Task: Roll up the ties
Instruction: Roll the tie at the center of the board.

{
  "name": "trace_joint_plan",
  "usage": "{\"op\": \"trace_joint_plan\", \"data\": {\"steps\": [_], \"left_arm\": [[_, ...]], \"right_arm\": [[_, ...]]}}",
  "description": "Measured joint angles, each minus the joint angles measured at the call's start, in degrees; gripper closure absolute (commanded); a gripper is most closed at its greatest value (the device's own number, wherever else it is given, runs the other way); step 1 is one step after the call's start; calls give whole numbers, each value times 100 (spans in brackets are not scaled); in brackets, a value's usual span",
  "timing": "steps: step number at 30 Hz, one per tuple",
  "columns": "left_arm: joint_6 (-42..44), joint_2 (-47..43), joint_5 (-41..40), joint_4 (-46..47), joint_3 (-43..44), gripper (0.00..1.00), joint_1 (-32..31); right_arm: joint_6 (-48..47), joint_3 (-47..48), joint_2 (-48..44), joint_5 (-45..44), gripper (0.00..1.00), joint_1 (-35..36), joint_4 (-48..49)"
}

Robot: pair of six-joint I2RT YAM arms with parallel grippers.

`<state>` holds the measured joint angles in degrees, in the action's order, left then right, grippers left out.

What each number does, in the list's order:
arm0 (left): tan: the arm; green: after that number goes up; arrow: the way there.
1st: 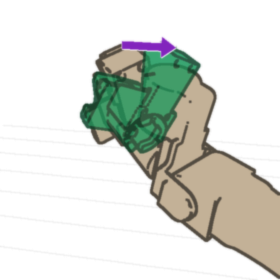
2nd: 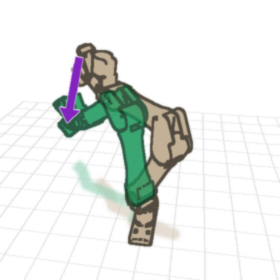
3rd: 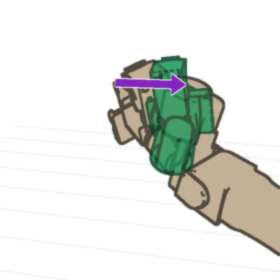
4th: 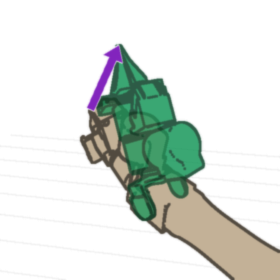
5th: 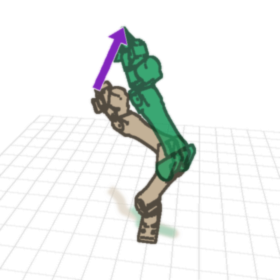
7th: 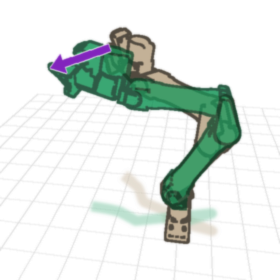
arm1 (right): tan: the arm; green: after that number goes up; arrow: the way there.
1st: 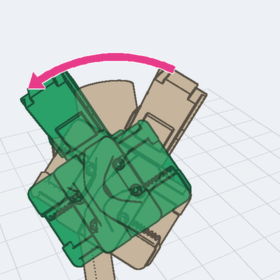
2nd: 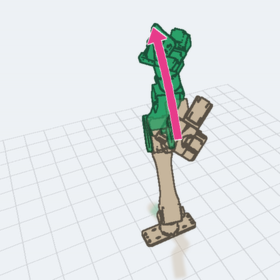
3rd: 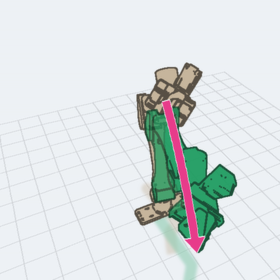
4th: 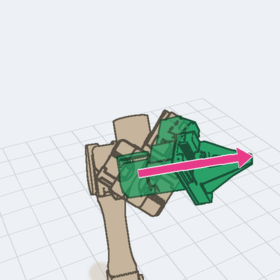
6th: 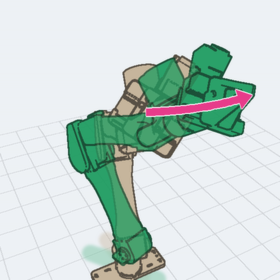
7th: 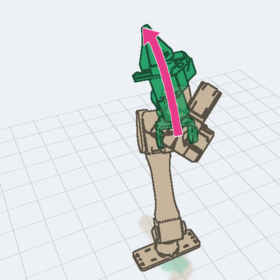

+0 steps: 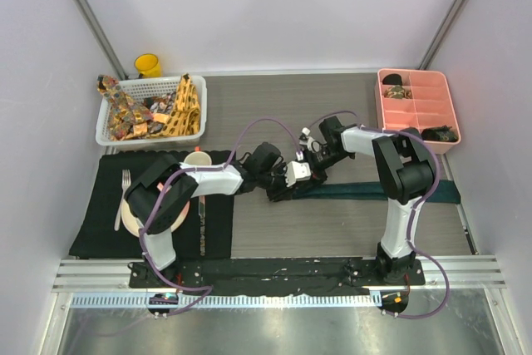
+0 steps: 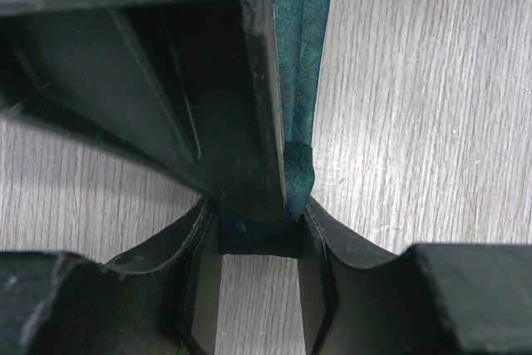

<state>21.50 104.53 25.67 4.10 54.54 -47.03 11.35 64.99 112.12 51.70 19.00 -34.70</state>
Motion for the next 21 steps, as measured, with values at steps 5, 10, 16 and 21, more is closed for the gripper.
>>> {"op": "trace_joint_plan", "data": {"steps": [5,10,16,21], "left_arm": [[-2,7,-63,-74,44,57,-22],[13,4,-57,-76,48,37,-17],[-61,-59,127,20,-57,25,118],[-177,-101,282,299,-225,19,223]], "right_arm": [[46,4,74,-28,99,0,-15],[-70,11,131,-68,99,-87,-111],[-352,9,337,-13,99,-396,-358],[-686,-7,546,-4,99,-647,-542]]}}
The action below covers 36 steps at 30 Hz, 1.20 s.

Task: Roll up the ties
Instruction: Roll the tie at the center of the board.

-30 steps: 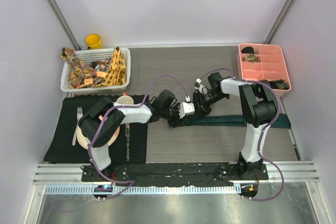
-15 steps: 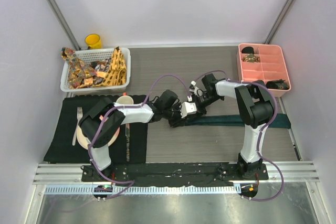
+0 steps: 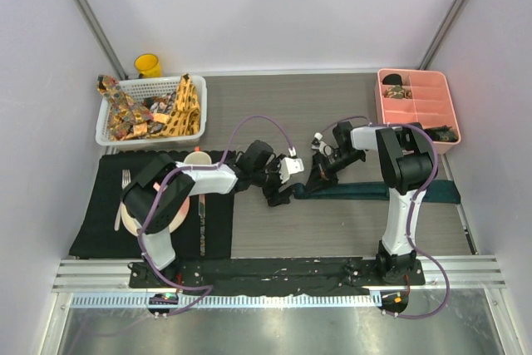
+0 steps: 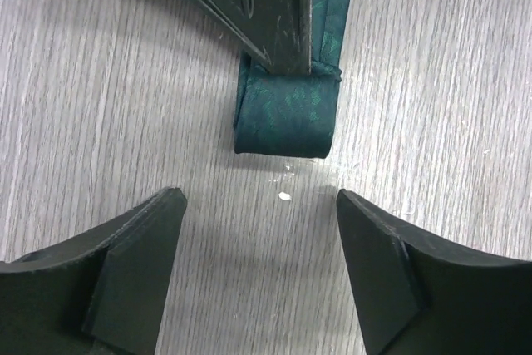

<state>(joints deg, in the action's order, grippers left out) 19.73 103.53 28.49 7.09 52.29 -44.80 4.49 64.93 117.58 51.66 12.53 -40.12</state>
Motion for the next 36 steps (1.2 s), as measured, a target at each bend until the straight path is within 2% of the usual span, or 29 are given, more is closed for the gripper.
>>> {"op": "trace_joint_plan", "data": {"steps": [8,10,13,14,17,19,21,22,24,25,27,31,36], "left_arm": [[-291,168,413,568,28,19,2],[-363,293,474,726,66,21,-28],[-470,509,522,866,216,35,-116],[-492,555,520,879,271,47,-149],[-463,627,433,824,369,67,-225],[-350,605,348,697,382,73,-240],[-162,542,284,590,361,74,-238],[-96,501,240,577,326,76,-234],[118,348,122,566,149,77,-234],[197,245,83,522,55,76,-234],[319,103,17,444,-83,76,-234],[372,55,-72,363,-107,66,-236],[367,63,-197,203,-9,66,-273]], "right_arm": [[-138,50,48,26,99,-2,-76],[-138,50,48,28,99,-2,-74],[-127,55,50,33,99,9,-68],[-114,61,50,31,99,17,-66],[-66,129,76,22,99,87,-70],[-11,223,109,-13,99,160,-92],[24,291,120,-35,93,195,-66],[42,334,131,-52,81,223,-50],[66,382,129,-57,73,275,-31],[66,411,129,-46,65,315,-37],[87,455,81,-20,57,354,-42],[184,455,-175,-61,57,315,24],[466,455,-321,61,57,404,66]]}}
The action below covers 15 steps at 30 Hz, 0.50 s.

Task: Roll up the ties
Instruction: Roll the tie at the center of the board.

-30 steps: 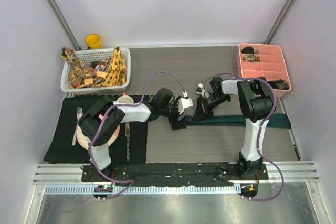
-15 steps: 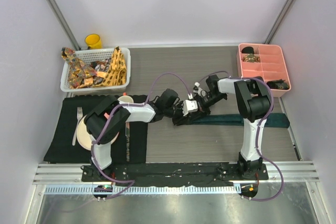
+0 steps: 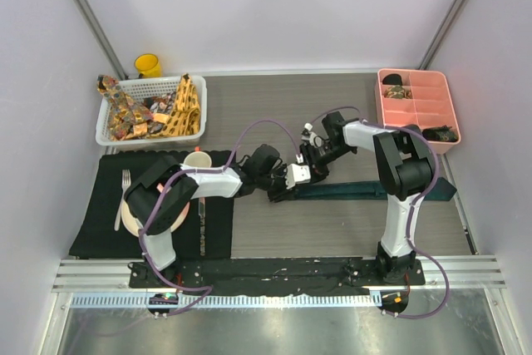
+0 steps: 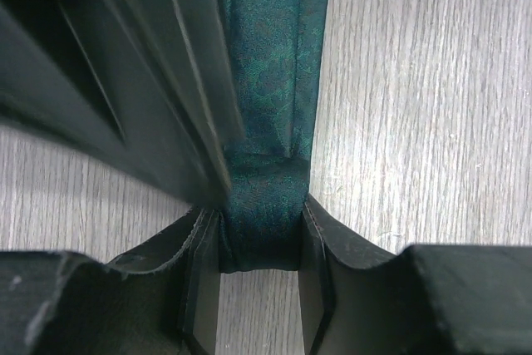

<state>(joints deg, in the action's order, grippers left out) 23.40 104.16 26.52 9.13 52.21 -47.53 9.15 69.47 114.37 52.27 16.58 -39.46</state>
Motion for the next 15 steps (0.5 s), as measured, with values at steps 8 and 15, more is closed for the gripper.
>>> {"op": "trace_joint_plan", "data": {"steps": [8,15], "left_arm": [[-17,13,-133,-195,109,62,-48],[-46,63,-212,-286,214,40,-76]], "right_arm": [[33,-4,2,-160,71,240,-136],[-33,33,153,-109,99,225,-203]]}}
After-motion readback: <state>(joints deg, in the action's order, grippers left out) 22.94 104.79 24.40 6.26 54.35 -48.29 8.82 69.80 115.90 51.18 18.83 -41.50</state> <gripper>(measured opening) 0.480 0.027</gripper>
